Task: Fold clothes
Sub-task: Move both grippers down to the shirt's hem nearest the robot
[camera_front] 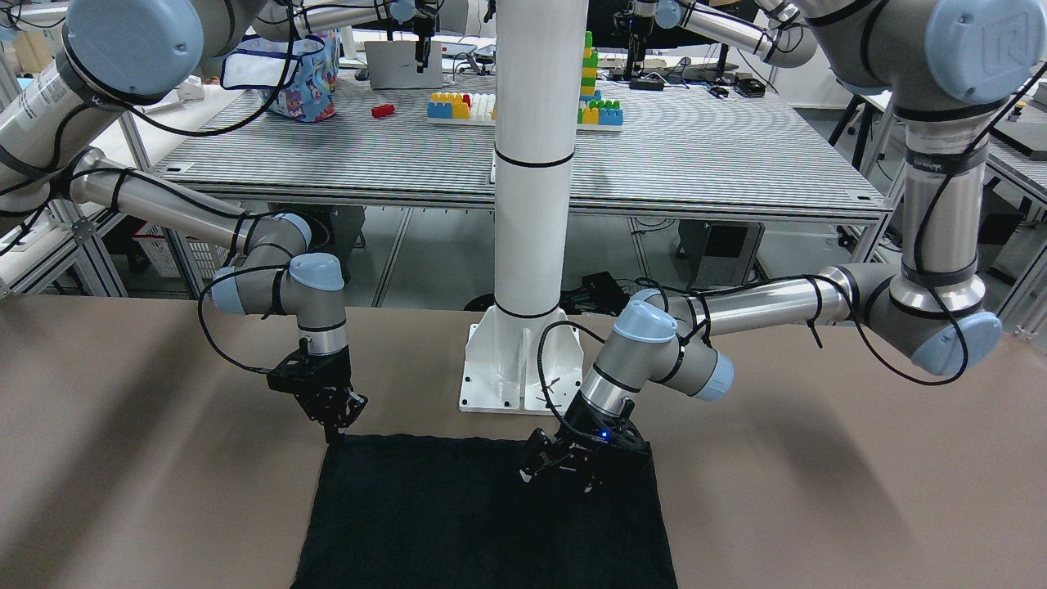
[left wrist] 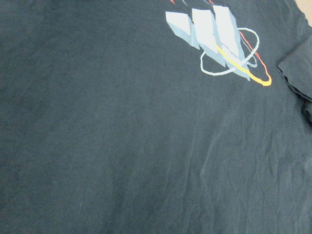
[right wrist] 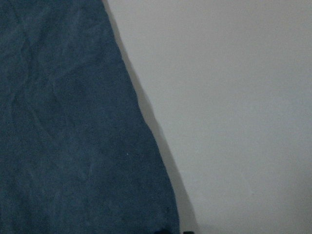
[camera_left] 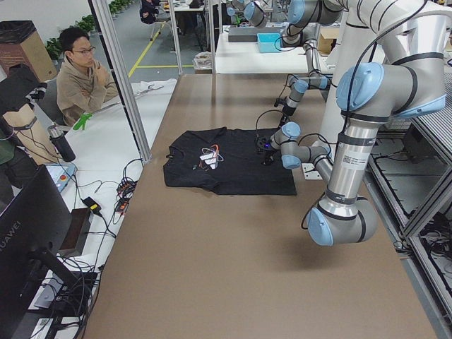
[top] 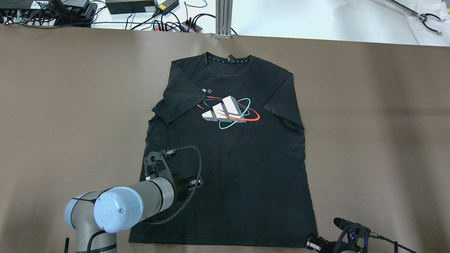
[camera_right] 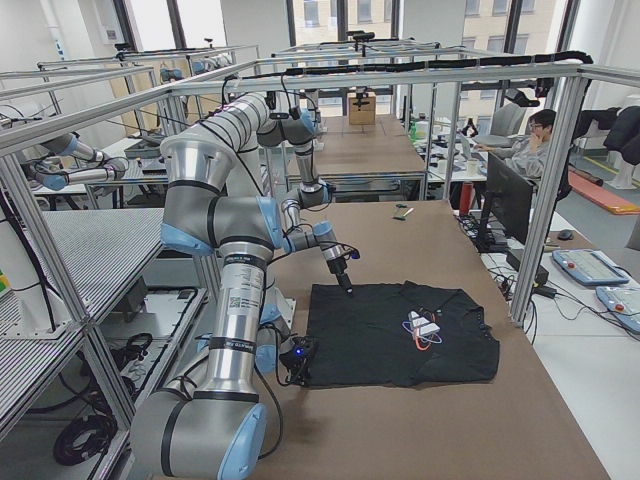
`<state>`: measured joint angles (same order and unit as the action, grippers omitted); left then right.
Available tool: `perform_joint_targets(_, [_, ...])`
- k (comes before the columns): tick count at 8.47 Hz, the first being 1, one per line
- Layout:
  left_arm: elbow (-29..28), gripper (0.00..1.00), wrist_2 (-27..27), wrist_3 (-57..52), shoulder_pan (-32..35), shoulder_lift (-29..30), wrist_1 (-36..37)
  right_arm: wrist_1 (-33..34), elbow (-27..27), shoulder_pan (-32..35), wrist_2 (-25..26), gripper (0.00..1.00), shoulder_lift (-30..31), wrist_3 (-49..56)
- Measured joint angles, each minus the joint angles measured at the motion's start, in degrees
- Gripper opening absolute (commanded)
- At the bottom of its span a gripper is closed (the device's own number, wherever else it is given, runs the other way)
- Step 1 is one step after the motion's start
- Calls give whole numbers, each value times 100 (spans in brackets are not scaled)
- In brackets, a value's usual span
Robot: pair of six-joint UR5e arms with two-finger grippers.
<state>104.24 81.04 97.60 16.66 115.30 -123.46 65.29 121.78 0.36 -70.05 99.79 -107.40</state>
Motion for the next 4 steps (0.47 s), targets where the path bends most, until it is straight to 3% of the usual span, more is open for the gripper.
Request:
perform_joint_targets(1, [33,98,-14,99,-54,-106,-1,11,8,-35,-3,0,0,0])
perform_joint_targets(2, [212,91,-26,180,-172,-390,2,15,35,-55,-6,0,2,0])
perform_joint_targets(4, [1033,71,-152,467,-673,-1583,3,22,161,-67,-8,0,11,0])
